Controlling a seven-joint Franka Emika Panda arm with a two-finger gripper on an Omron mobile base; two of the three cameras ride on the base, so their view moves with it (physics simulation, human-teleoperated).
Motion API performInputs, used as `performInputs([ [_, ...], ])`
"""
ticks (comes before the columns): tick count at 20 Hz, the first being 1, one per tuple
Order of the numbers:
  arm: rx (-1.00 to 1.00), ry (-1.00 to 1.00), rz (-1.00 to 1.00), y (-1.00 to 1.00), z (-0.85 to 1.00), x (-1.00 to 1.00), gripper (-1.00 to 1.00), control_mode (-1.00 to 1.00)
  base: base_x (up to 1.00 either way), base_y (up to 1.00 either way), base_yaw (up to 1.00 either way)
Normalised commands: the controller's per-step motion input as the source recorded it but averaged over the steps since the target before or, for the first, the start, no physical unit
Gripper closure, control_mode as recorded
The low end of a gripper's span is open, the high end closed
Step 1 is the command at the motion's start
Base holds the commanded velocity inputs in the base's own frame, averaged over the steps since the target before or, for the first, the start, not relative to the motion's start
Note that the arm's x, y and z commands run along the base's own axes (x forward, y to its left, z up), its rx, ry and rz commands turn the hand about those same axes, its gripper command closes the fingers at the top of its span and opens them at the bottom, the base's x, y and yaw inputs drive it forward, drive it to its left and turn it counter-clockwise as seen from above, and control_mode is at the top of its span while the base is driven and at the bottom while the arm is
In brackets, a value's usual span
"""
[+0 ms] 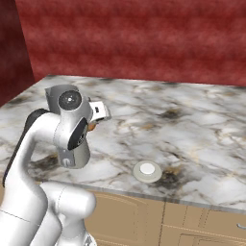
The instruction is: Open the blender lid, put the tangerine in the blender, close the lid, and start the blender.
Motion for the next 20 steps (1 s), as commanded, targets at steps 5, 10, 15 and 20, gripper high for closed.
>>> performInputs([
  [5,0.0,0.0,-0.02,0.38,0.89,0.0,1.0,-1.0,0.0,0.0,0.0],
  [10,0.0,0.0,-0.01,0.52,0.73,0.0,1.0,-1.0,0.0,0.0,0.0],
  [15,0.0,0.0,0.0,0.52,0.44,0.02,1.0,-1.0,0.0,0.0,0.0],
  [20,0.0,0.04,0.0,0.39,0.01,0.22,1.0,-1.0,0.0,0.0,0.0],
])
